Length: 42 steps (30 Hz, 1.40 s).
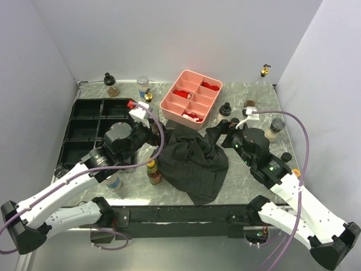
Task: Organize the condiment bottles
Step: Pick up the bottle from the center of the board.
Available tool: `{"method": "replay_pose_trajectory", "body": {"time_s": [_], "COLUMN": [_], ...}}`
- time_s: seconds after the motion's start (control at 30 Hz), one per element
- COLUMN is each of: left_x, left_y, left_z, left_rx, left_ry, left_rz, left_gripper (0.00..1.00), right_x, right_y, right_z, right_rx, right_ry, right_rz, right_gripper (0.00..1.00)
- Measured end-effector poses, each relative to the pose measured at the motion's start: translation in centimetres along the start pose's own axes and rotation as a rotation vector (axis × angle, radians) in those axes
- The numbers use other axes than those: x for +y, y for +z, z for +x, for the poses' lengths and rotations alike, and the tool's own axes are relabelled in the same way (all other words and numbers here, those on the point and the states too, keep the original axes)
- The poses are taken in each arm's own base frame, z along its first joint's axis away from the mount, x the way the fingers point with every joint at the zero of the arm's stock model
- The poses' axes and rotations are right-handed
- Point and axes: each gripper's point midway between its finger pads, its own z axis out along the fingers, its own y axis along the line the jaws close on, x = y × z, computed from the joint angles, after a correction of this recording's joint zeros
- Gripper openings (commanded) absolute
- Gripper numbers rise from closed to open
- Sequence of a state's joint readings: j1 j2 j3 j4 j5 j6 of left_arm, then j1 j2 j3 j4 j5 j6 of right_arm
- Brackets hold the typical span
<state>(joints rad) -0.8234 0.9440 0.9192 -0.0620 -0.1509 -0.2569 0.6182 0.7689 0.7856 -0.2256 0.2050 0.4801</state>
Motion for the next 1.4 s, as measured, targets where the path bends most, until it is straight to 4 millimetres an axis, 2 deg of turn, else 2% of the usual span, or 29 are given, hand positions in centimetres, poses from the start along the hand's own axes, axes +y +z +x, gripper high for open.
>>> {"method": "replay_pose_trajectory", "body": {"time_s": [0.17, 0.33, 0.4, 0.47, 0.7, 0.87, 0.93, 1.07, 1.1, 1.4], "left_x": [2.4, 4.3, 5.3, 6.3, 9.0, 11.0, 11.8, 12.5, 12.6, 13.7], "left_y": [-1.8, -5.0, -6.2, -7.3, -11.2, -15.2, -17.2, -19.2, -19.5, -20.2], "left_z": [-1.6, -4.4, -4.3, -3.1, 3.9, 7.1, 7.7, 7.9, 8.1, 9.5], "left_rx": [-0.014, -0.034, -0.014, 0.031, 0.23, 0.196, 0.148, 0.047, 0.033, 0.016], "left_ry": [-0.075, -0.224, -0.282, -0.328, -0.454, -0.608, -0.684, -0.81, -0.833, -0.823], "left_rz": [-0.162, -0.32, -0.401, -0.48, -0.748, -0.899, -0.944, -0.957, -0.961, -1.019], "left_gripper": [0.96, 0.96, 0.96, 0.96, 0.99, 0.97, 0.97, 0.99, 0.97, 0.96], "right_x": [0.1, 0.7, 0.9, 1.0, 0.7, 0.5, 0.4, 0.4, 0.3, 0.0], "right_y": [-0.2, -1.0, -1.2, -1.3, -1.2, -1.4, -1.6, -1.8, -1.8, -1.3], "right_z": [-0.2, -0.8, -1.2, -1.4, -1.3, -1.2, -1.2, -1.3, -1.3, -0.9], "right_rx": [-0.006, -0.031, -0.049, -0.057, -0.06, -0.065, -0.071, -0.077, -0.078, -0.064], "right_ry": [0.005, 0.013, 0.017, 0.019, 0.019, 0.016, 0.017, 0.015, 0.015, 0.011], "right_rz": [-0.007, -0.046, -0.059, -0.062, -0.05, -0.05, -0.051, -0.051, -0.049, -0.03], "right_gripper": [1.0, 1.0, 1.0, 1.0, 1.0, 1.0, 1.0, 1.0, 1.0, 1.0]}}
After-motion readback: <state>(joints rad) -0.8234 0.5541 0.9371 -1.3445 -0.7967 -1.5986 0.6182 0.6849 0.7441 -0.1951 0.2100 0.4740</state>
